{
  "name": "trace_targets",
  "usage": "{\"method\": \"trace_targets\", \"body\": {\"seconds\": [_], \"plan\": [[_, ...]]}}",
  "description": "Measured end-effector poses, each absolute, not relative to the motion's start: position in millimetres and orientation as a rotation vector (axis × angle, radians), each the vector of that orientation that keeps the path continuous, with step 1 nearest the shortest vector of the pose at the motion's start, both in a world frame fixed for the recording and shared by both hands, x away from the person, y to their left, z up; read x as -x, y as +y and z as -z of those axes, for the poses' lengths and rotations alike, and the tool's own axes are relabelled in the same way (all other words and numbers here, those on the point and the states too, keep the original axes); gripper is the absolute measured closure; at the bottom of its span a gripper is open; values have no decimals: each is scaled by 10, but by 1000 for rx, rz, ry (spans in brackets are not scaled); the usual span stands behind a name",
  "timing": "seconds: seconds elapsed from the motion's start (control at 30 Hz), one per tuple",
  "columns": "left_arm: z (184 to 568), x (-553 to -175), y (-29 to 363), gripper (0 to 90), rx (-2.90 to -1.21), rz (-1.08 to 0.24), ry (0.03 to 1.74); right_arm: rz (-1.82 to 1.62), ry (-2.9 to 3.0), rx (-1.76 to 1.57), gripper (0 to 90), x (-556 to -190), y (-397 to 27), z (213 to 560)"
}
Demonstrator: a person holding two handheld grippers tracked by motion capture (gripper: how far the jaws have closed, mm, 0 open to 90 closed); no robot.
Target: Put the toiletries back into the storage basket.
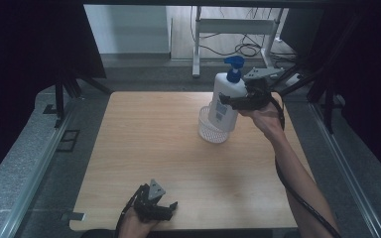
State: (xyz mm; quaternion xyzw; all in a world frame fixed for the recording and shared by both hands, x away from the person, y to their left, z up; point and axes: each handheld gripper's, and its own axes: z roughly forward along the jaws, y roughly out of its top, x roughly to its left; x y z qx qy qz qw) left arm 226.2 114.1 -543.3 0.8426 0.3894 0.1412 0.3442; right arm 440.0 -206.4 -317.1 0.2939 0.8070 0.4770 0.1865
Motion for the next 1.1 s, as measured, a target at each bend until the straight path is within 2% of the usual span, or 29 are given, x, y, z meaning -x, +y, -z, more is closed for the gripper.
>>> {"method": "trace_targets", "body": {"seconds": [0.47, 1.1], "plan": [[5434, -2263, 1142, 118, -2189, -368, 1010, -1318, 2293, -783, 379, -4686, -2014, 3252], [5434, -2262, 1142, 118, -2190, -367, 1012, -1293, 2345, -781, 379, -4956, -1927, 3569]]}}
